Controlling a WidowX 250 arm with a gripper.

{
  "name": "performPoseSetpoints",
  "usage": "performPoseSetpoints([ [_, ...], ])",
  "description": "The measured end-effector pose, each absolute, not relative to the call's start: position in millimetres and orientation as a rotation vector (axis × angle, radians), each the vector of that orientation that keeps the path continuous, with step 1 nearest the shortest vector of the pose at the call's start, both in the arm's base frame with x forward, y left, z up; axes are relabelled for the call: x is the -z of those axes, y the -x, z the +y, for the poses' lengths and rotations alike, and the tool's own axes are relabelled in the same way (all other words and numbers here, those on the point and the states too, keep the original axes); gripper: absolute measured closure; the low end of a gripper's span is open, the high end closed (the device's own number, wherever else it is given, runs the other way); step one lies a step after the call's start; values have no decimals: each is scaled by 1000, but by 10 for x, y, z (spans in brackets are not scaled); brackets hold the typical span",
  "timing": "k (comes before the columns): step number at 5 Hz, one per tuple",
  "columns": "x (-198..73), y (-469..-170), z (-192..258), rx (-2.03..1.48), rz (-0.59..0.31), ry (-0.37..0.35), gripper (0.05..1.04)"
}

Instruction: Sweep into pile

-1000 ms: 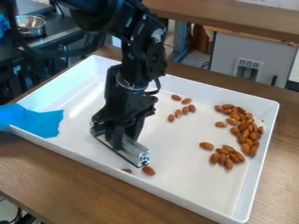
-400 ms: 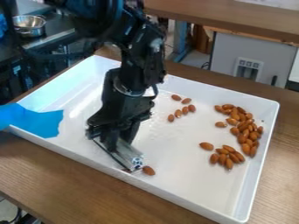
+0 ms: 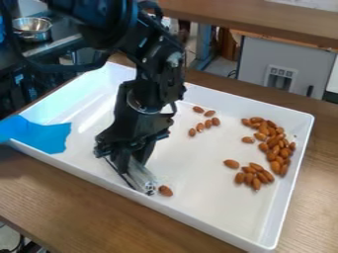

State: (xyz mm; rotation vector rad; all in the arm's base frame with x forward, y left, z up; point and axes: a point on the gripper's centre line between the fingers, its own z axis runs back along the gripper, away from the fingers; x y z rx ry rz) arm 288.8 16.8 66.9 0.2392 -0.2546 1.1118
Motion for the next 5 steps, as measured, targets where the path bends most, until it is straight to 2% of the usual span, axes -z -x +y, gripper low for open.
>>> performPoseSetpoints([
  [2, -627, -2942, 137, -1080, -269, -241, 717],
  [3, -620, -3046, 22, -1086, -292, -216, 717],
  [5, -628, -3332, -437, -1095, -334, -170, 717],
])
